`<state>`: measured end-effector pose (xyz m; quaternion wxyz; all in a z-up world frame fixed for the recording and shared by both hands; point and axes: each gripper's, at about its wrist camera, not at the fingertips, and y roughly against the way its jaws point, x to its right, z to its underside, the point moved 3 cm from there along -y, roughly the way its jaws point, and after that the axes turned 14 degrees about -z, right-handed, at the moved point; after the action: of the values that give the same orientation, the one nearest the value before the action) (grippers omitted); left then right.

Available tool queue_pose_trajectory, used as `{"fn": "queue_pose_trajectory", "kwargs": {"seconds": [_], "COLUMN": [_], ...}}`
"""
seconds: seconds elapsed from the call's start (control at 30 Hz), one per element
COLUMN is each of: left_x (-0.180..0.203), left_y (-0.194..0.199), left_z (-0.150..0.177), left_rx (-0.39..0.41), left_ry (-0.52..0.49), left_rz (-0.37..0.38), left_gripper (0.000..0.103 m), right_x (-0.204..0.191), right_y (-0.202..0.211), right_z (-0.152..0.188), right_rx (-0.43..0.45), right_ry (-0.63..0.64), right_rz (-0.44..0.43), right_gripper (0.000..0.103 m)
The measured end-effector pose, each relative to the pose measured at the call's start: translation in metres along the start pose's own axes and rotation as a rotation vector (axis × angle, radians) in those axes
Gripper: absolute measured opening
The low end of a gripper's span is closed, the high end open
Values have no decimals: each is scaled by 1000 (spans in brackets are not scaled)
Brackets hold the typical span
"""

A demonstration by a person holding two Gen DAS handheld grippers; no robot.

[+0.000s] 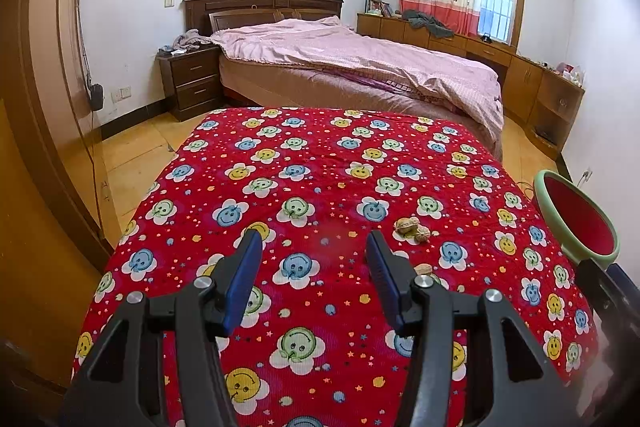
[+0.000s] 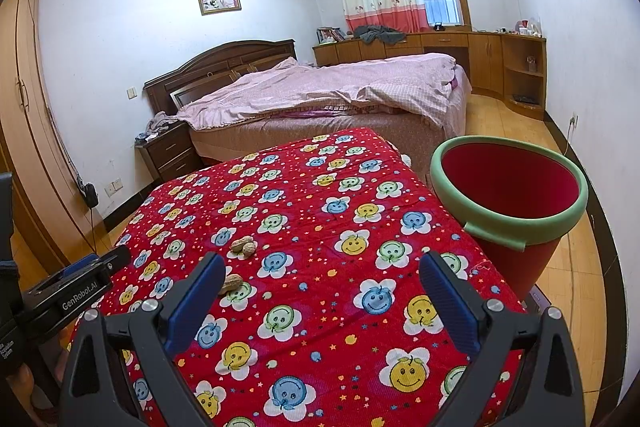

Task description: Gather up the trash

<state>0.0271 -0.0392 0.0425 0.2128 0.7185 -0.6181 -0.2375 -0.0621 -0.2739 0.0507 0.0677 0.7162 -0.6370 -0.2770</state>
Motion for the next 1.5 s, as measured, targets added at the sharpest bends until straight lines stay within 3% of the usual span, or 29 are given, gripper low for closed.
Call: {"fn": "queue_pose_trajectory", "kwargs": {"seconds": [1.5], "left_x": [-2], "left_y": [2], "left_z": [-4], "left_rx": [5], "left_ry": [7], "left_rz": [1], "left_gripper": [54], "right_x": [-1], "right_y": [1], "right_z": [-2], "right_rx": [0], "right_ry": [2], "right_rz": [0], "right_gripper": [99]}}
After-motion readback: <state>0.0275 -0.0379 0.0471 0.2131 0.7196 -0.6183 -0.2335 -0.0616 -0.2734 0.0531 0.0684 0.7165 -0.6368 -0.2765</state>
